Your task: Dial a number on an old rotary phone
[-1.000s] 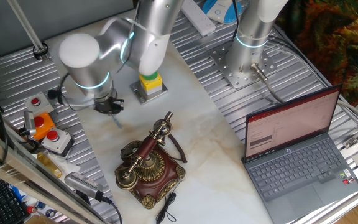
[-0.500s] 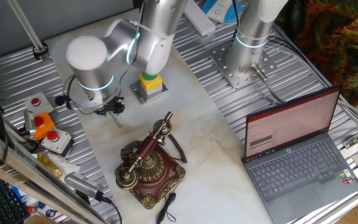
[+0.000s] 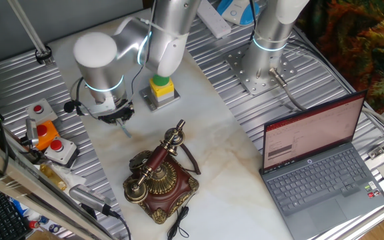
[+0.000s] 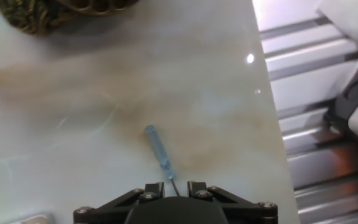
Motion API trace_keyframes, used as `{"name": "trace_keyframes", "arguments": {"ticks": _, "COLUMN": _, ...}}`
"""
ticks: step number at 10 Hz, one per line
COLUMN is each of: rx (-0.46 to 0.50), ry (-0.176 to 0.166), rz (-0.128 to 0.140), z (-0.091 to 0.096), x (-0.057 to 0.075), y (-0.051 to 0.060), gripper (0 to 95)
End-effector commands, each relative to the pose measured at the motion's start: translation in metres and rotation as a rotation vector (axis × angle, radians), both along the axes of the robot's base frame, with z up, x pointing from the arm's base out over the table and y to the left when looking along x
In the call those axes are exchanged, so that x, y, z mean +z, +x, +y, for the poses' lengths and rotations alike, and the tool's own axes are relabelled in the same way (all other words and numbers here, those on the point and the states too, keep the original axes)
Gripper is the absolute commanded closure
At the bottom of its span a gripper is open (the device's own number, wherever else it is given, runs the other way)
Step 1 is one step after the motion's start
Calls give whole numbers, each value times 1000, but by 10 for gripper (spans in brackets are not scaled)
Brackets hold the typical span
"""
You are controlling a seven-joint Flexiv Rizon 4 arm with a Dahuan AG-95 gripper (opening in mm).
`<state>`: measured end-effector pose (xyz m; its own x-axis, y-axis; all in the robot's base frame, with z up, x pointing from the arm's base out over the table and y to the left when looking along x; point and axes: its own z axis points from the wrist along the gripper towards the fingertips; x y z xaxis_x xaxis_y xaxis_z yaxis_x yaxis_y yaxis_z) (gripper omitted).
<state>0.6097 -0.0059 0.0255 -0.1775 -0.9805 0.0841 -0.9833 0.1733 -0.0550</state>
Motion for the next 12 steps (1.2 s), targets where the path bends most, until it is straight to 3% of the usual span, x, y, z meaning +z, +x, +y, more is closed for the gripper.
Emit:
{"name": "trace_keyframes", "arguments": {"ticks": 1, "rx": 51, "ry": 9, "rz": -12, "z": 1, "x": 0, "y": -1, "gripper": 760}}
{"name": "trace_keyframes", "arguments": {"ticks": 2, "rx": 91, "ry": 15, "rz": -28, "z": 1, "x": 0, "y": -1, "gripper": 570}}
{"name": "trace_keyframes", "arguments": {"ticks": 4, "rx": 115, "ry": 16, "rz": -38, "z": 1, "x": 0, "y": -1, "gripper": 570}}
{"name": "trace_keyframes", "arguments": {"ticks": 7, "rx": 108, "ry": 43, "rz": -47, "z": 1, "x": 0, "y": -1, "gripper": 570}}
{"name": "trace_keyframes", "arguments": {"ticks": 8, "rx": 107, "ry": 53, "rz": -50, "z": 1, "x": 0, "y": -1, "gripper": 760}}
{"name": "trace_keyframes", "arguments": {"ticks": 12, "rx": 126, "ry": 46, "rz": -46, "z": 1, "x": 0, "y": -1, "gripper": 760}}
